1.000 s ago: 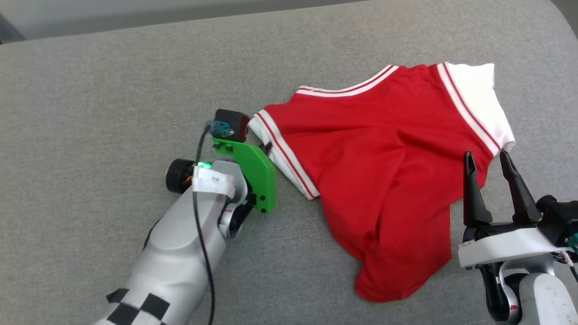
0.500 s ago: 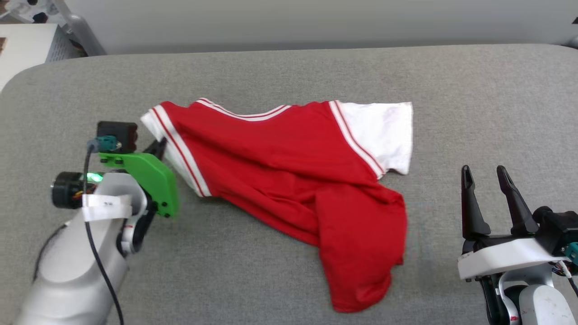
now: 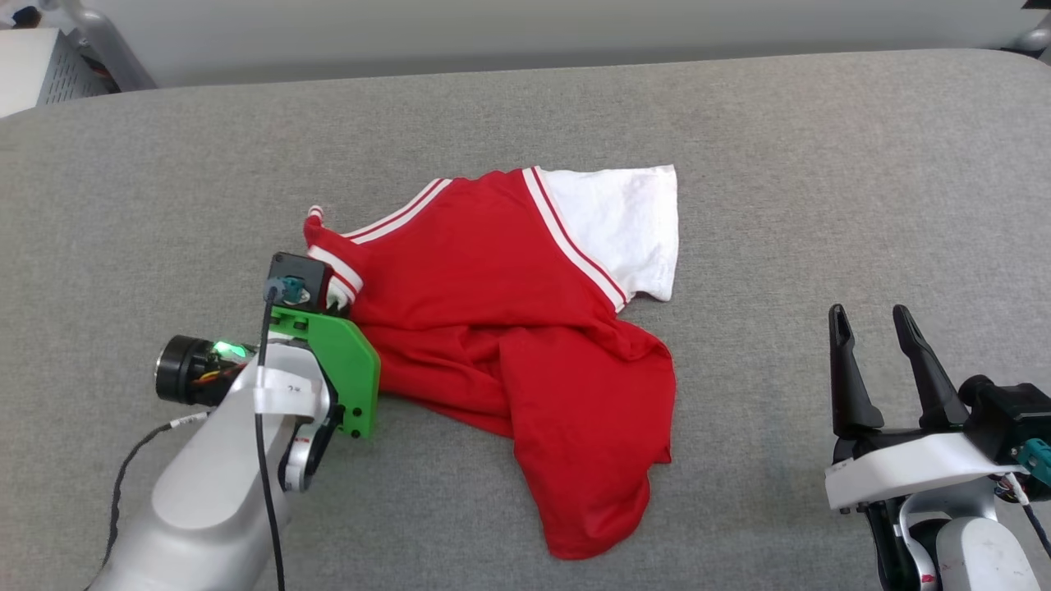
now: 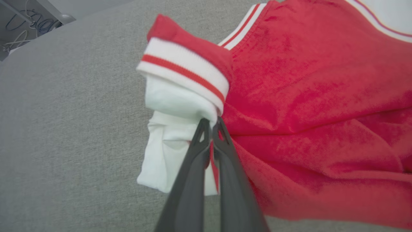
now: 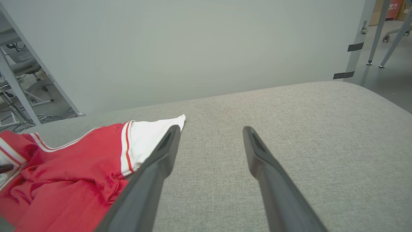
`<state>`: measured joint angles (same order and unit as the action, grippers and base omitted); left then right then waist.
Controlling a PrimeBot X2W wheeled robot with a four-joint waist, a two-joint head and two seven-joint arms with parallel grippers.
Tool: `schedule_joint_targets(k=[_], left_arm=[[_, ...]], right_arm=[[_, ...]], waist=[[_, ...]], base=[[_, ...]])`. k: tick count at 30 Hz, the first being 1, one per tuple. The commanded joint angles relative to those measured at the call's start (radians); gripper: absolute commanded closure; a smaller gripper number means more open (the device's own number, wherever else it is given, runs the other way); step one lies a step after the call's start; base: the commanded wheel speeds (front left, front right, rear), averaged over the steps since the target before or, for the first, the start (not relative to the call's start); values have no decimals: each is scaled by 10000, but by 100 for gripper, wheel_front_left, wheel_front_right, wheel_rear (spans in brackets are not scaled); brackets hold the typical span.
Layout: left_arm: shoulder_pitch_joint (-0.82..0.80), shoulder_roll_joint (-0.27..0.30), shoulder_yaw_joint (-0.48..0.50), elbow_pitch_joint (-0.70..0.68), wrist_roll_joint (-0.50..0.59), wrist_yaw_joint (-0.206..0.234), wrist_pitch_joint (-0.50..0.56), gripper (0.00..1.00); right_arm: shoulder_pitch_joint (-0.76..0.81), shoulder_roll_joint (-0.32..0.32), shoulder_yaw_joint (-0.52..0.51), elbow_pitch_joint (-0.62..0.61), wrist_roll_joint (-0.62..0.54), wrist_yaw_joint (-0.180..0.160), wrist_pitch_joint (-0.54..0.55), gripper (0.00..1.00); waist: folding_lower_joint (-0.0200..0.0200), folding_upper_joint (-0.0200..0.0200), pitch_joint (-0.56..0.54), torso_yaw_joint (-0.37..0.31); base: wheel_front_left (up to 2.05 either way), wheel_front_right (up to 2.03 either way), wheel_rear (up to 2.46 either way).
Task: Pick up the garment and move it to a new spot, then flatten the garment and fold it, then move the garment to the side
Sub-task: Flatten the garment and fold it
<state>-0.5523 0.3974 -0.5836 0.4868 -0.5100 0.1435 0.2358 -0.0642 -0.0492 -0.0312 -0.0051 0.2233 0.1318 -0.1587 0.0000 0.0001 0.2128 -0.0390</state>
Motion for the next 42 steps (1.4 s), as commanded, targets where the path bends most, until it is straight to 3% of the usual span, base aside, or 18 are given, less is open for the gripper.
schedule_joint_targets(k=[1,6,7,8,15,25,32,35,38,39,42], left_arm=[[135,-162,-50,238,44,-70,-69,100],[-72,-592,-109,1318,-73,-260,-499,96],[-118,-652,-97,1488,-90,-270,-597,59],[-164,-707,-72,1638,-105,-267,-727,0],[-290,-991,127,2323,-255,-433,-2013,0],[163,-952,251,1521,-196,-618,-4117,0],[1095,-580,281,-67,224,-613,-4897,0],[1777,-562,722,-1335,538,-499,-4965,0],[2638,-713,1337,-2718,1094,-460,-4970,0],[3290,-968,1824,-3521,1460,-608,-4972,0],[3845,-1274,2221,-4091,2018,-900,-4973,0]], right_arm=[[-140,-11,-2,14,-11,-11,-3,0],[-167,-11,-11,18,-22,-11,46,0],[-160,-11,4,19,-27,-11,60,0],[-152,-11,12,16,-31,-11,73,0],[-74,-11,-46,55,-52,-11,124,0],[279,-11,-252,-35,-59,-11,240,0],[464,-14,-328,-201,-90,-11,425,0],[555,-14,-336,-267,-75,-11,476,0],[655,-17,-344,-303,-54,-11,516,0],[704,-30,-378,-304,-33,-11,547,0],[734,-97,-428,-297,-105,-11,650,0]], waist=[[0,-1,111,-126],[0,-1,145,-175],[0,-1,141,-171],[0,-1,135,-160],[0,-1,-115,118],[0,-1,-815,907],[0,-1,-1126,1292],[0,-1,-1175,1378],[0,-1,-1186,1429],[0,-1,-1162,1465],[0,-1,-1097,1546]], base=[[0,0,0],[0,0,0],[0,0,0],[0,0,0],[0,0,0],[0,0,0],[0,0,0],[0,0,0],[0,0,0],[0,0,0],[0,0,0]])
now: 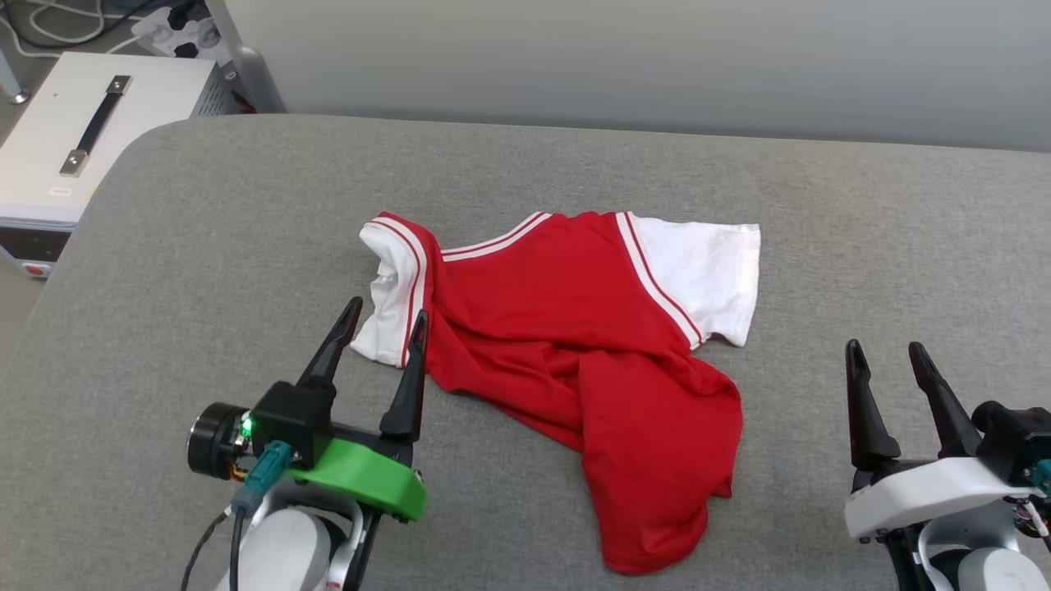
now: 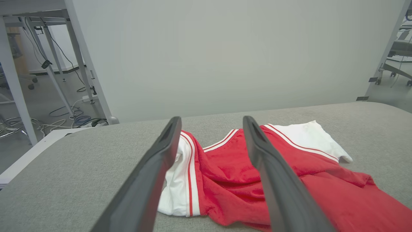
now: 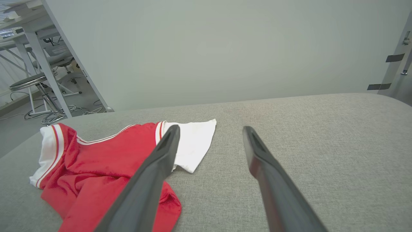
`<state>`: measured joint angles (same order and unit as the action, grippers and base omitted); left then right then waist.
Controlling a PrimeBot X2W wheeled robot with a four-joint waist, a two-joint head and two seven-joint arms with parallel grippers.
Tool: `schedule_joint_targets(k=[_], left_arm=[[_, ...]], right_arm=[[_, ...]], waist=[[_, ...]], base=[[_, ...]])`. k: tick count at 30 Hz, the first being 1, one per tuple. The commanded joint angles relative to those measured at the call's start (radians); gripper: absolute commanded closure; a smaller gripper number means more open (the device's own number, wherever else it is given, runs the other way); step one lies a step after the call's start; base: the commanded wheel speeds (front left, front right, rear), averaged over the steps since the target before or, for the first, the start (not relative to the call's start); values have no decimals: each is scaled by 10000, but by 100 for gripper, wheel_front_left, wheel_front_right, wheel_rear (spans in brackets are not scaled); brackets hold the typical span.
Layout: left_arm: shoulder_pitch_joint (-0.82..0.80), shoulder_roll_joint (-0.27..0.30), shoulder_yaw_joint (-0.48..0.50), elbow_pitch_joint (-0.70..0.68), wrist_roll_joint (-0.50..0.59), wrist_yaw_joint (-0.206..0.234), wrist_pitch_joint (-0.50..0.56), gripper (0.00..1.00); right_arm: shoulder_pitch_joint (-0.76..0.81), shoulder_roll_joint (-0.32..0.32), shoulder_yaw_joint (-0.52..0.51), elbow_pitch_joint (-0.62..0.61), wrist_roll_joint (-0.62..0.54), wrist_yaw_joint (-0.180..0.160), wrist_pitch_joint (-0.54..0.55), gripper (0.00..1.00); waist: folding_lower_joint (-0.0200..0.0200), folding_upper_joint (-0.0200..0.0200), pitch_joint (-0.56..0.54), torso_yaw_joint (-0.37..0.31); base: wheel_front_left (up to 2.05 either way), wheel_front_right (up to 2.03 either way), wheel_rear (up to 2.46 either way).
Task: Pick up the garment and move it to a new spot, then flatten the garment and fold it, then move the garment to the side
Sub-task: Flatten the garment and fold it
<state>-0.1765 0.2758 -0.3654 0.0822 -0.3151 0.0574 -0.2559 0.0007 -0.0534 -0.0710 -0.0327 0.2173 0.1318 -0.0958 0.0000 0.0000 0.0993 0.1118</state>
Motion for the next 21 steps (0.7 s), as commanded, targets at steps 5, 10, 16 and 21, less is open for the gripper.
schedule_joint_targets(k=[5,10,16,21], left_arm=[[269,-678,499,-362,724,-719,-57,0],[49,-1186,818,-425,1181,-1230,-58,0],[0,-1677,1188,-419,1464,-1568,-58,0],[-148,-1926,1259,-388,1560,-1736,-58,0]], right_arm=[[-144,-407,20,27,-282,-11,1043,0],[-1090,-1323,485,145,-96,-11,3403,0],[-3150,-2218,1145,924,892,-11,7425,0],[-4785,-2663,1474,2160,1162,-11,9713,0]], waist=[[0,0,424,383],[0,0,875,888],[0,0,1458,1544],[0,0,1930,2027]], base=[[0,0,0],[0,0,0],[0,0,0],[0,0,0]])
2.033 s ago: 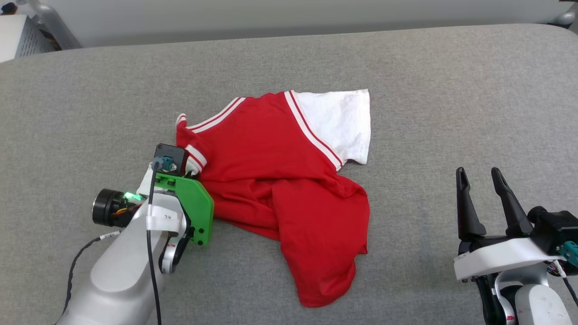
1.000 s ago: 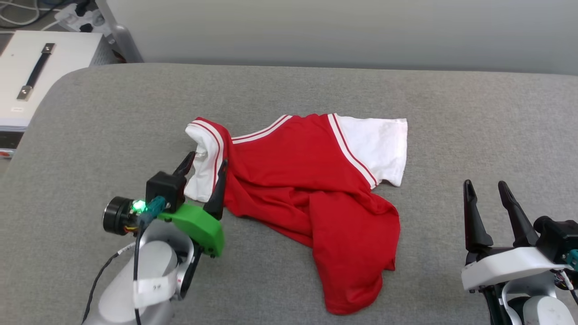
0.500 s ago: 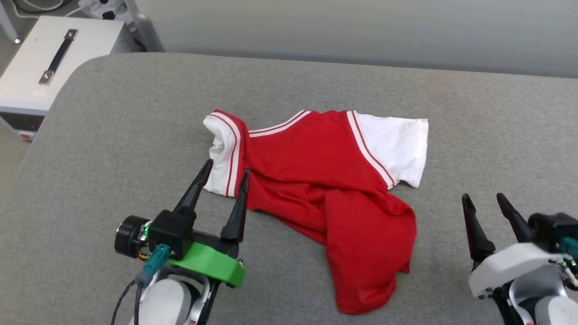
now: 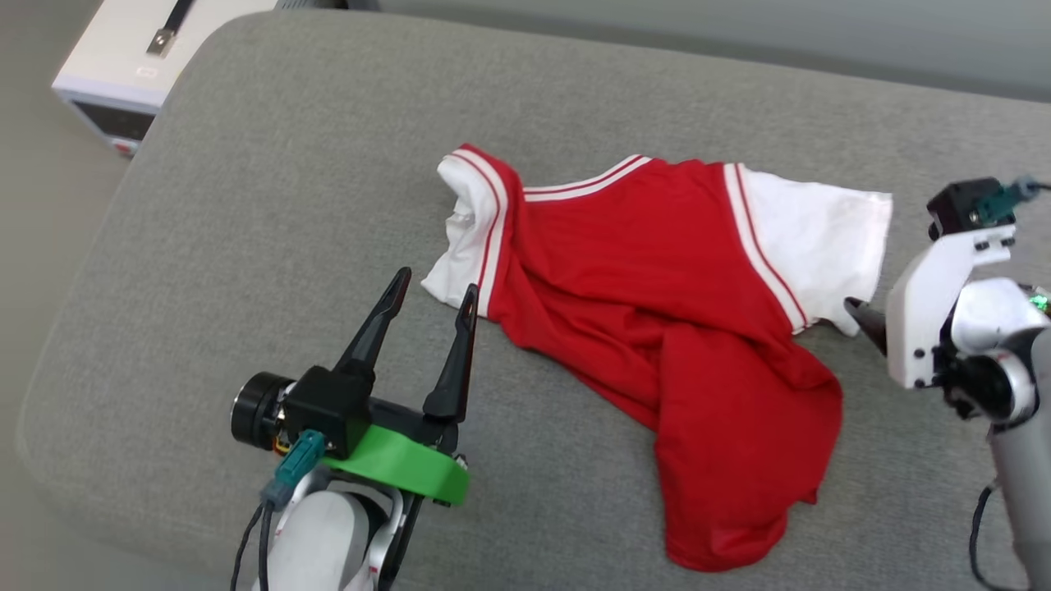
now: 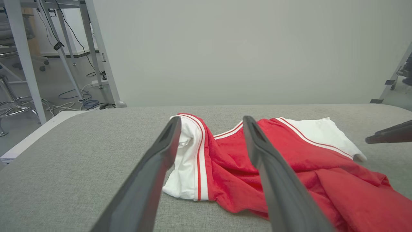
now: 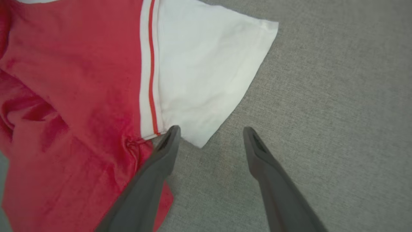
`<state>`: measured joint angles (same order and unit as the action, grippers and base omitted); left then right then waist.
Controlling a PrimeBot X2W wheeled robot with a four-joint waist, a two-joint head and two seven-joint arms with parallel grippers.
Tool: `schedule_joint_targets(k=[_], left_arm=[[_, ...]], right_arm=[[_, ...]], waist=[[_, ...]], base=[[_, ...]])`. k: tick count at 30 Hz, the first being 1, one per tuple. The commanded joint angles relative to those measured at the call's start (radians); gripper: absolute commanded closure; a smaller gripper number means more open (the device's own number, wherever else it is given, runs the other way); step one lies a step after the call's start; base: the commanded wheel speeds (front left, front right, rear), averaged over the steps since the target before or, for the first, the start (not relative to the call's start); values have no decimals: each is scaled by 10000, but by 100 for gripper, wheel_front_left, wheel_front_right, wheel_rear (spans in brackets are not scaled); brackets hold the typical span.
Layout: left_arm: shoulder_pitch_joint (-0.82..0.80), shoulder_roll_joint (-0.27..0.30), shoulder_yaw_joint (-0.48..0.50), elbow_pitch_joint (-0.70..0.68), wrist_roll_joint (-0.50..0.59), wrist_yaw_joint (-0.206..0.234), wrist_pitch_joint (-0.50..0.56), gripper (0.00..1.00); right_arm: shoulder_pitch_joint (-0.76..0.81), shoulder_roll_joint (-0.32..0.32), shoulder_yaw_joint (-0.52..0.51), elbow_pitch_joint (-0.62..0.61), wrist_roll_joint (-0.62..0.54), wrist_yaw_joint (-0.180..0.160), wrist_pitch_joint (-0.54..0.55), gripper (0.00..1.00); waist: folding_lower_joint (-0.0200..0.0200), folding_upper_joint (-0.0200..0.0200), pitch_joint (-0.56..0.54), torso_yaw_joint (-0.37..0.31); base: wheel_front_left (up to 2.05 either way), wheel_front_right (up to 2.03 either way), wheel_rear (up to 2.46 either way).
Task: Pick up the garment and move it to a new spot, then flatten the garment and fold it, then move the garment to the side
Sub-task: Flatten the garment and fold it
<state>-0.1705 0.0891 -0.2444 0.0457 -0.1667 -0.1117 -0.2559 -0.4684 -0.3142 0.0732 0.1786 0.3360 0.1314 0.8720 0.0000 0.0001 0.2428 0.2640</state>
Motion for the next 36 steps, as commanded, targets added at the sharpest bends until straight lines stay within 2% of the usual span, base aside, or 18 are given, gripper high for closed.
schedule_joint_targets(k=[1,9,16,17,18,19,20,28,36], left_arm=[[-257,-104,45,-12,91,-69,-58,0],[-474,-300,30,-10,115,-158,-58,0],[-428,-363,142,-4,52,-178,-58,0],[-419,-368,136,8,54,-180,-58,0],[-409,-371,132,29,51,-181,-58,0],[-403,-374,138,60,52,-182,-58,0],[-403,-376,153,88,55,-183,-58,0],[-379,-343,264,287,176,-188,-59,0],[-396,-175,277,404,136,-189,-59,0]], right_arm=[[-421,-185,107,351,-111,-7,300,0],[-1856,-474,318,2273,-802,-7,763,0],[-1786,-371,685,3388,-932,-7,870,0],[-1701,-364,810,3490,-891,-7,893,23],[-1640,-373,891,3543,-849,-7,883,87],[-1572,-394,957,3588,-794,-7,826,87],[-1521,-425,1007,3615,-743,-7,771,100],[-1124,-1387,553,3631,-651,-7,-335,100],[-448,-1926,-81,3278,-463,-7,-860,100]], waist=[[0,-1,591,617],[0,-1,1020,1239],[0,-1,1142,1365],[0,-1,1145,1354],[0,-1,1144,1336],[0,-1,1130,1300],[0,-1,1110,1264],[0,-1,640,480],[0,-1,396,-280]], base=[[0,0,0],[0,0,0],[0,0,0],[0,0,0],[0,0,0],[0,0,0],[0,0,0],[0,0,0],[0,0,0]])
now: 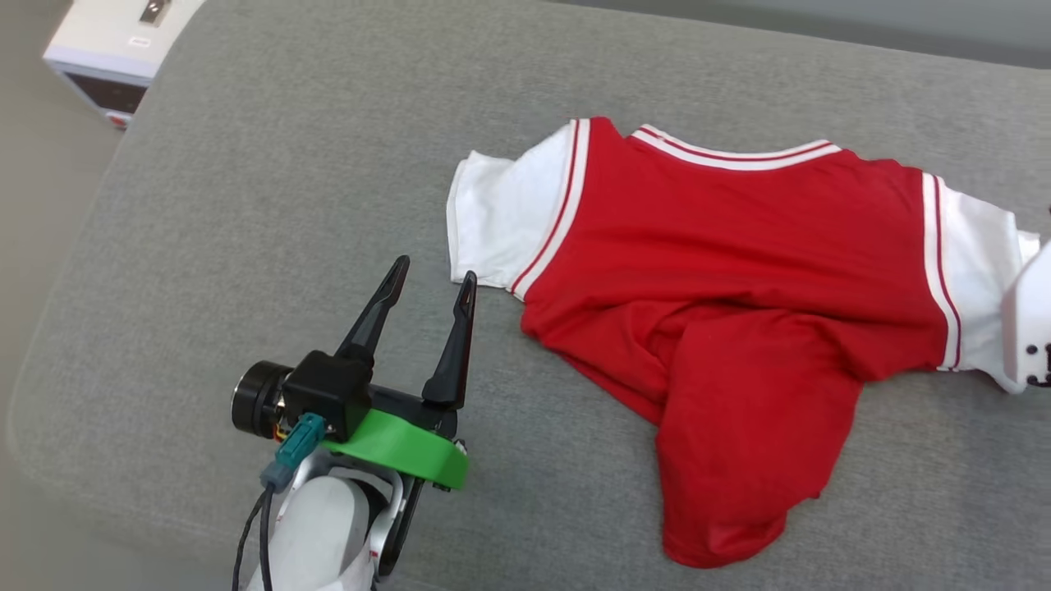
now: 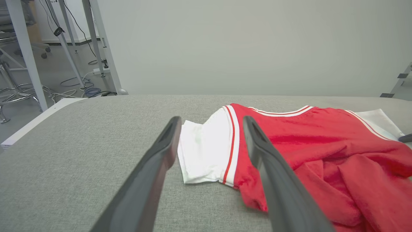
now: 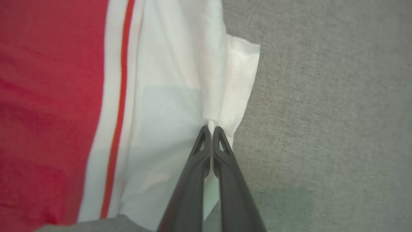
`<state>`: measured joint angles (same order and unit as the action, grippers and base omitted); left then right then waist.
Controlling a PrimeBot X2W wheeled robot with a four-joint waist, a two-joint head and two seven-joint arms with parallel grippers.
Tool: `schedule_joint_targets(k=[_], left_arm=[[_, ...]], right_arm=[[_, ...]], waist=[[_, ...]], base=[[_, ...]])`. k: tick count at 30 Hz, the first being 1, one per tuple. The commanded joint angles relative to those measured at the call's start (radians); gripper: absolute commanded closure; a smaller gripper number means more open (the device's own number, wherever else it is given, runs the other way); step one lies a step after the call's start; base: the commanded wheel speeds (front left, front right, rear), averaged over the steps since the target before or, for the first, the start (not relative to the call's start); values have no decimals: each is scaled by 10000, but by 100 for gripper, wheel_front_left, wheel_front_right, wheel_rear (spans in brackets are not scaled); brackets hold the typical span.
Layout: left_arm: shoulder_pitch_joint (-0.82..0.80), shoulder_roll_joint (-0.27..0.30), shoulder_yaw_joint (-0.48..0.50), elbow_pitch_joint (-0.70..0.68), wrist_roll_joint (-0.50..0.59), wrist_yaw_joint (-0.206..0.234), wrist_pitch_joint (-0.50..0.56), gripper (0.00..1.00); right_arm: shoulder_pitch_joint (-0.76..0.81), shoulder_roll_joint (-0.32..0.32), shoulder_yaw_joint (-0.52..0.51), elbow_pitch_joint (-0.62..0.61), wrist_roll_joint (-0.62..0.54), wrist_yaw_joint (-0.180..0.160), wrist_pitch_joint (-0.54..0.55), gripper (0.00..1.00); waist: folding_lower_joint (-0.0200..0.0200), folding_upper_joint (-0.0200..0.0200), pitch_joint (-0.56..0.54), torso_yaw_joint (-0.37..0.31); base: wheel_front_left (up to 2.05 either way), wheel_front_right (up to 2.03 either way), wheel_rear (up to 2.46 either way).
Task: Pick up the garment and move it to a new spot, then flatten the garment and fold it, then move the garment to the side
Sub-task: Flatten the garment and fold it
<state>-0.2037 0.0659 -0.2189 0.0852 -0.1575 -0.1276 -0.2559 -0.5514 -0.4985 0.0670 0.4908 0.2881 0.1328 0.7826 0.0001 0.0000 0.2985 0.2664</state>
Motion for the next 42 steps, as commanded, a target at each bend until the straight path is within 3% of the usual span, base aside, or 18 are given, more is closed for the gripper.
schedule_joint_targets(k=[1,12,15,23,28,29,33,42], left_arm=[[-71,73,20,25,38,-30,-59,0],[-136,143,3,160,-2,-30,-59,0],[-151,157,19,211,-35,-30,-59,0],[-133,292,155,366,-254,-30,-59,0],[-55,370,343,370,-517,-30,-59,0],[51,407,409,413,-616,-30,-59,0],[387,347,484,547,-789,-30,-59,0],[754,185,627,321,-1044,-30,-59,0]], right_arm=[[479,-106,-114,114,38,-21,0,100],[1570,55,-1441,-202,-140,-21,-560,100],[1642,349,-1772,-273,-330,-21,-1027,0],[1612,1144,-2245,-835,-501,-21,-3161,0],[2078,1427,-1731,-1885,-288,-21,-5165,0],[2498,1671,-1500,-2564,91,-21,-6281,0],[3430,2226,-1563,-3466,257,-21,-7820,0],[4842,3696,-2002,-4648,84,-21,-9578,0]], waist=[[-1,0,-173,-373],[-1,0,-149,-1000],[-1,0,-176,-1116],[-1,0,-771,-1595],[-1,0,-1199,-1974],[-1,0,-1438,-2182],[-1,0,-1665,-2425],[-1,0,-1624,-2685]], base=[[0,0,0],[0,0,0],[0,0,0],[0,0,0],[0,0,0],[0,0,0],[0,0,0],[0,0,0]])
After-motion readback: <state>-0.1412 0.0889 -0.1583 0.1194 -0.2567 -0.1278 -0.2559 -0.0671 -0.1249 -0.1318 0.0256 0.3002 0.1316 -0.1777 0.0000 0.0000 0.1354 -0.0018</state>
